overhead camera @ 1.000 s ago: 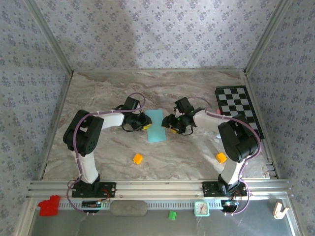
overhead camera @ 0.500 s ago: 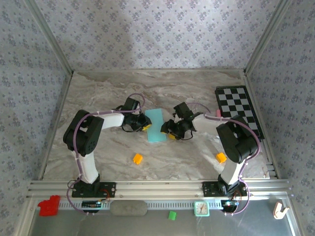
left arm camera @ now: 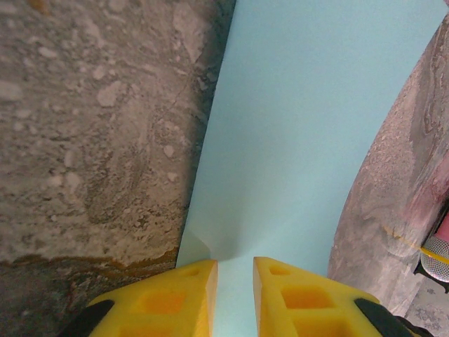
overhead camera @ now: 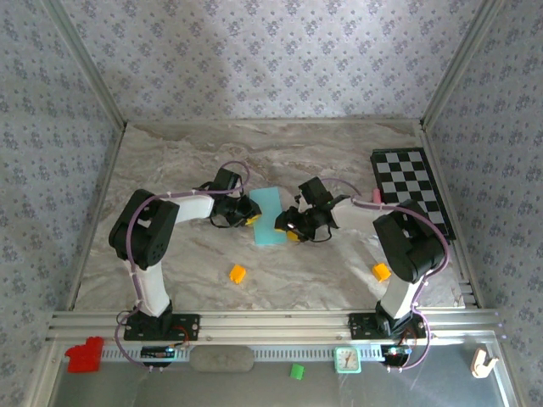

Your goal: Fold a paper plane with a square sheet of paper (pick it up from the middle)

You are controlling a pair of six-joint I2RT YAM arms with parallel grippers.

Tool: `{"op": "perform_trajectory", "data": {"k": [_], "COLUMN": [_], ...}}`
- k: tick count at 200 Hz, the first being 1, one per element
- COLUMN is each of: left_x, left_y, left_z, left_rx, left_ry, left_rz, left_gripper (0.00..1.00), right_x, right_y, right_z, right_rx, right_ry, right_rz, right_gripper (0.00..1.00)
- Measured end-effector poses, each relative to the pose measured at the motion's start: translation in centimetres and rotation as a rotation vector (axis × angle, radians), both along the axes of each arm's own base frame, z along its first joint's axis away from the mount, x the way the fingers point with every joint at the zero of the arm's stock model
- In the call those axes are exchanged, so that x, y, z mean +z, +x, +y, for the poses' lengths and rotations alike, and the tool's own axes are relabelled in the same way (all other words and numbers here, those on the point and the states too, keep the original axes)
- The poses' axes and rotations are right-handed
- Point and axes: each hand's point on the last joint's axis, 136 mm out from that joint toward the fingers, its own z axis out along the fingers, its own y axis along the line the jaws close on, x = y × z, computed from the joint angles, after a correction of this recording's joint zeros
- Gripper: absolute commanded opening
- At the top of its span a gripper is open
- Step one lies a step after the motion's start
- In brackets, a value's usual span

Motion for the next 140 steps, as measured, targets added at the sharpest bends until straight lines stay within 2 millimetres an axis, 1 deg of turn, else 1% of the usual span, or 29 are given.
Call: {"op": "perform_trajectory", "data": {"k": [27, 50, 69, 140], "left_x": [0.0, 0.0, 0.1, 0.3], "left_y": [0.0, 0.0, 0.0, -0.2], "left_z": [0.0, 0.0, -0.1, -0.4], "left_rx": [0.000, -0.001, -0.003, -0.037], "left_ry": [0.000, -0.001, -0.005, -0.018], "left_rz": [0.000, 0.000, 0.000, -0.014], "left_gripper": [0.23, 0.23, 0.24, 0.25], "right_x": [-0.2, -0.4, -0.4, 0.2], "right_y": [-0.2, -0.5, -0.4, 0.5], "right_z": [0.0, 0.0, 0.1, 0.5], "right_rx": [0.000, -0.005, -0.014, -0.031], "right_ry": [0.010, 0.015, 0.022, 0.049], "right_rz": [0.006, 0.018, 0.018, -0.014], "right_gripper": [0.45, 0.37, 0.30, 0.19]}}
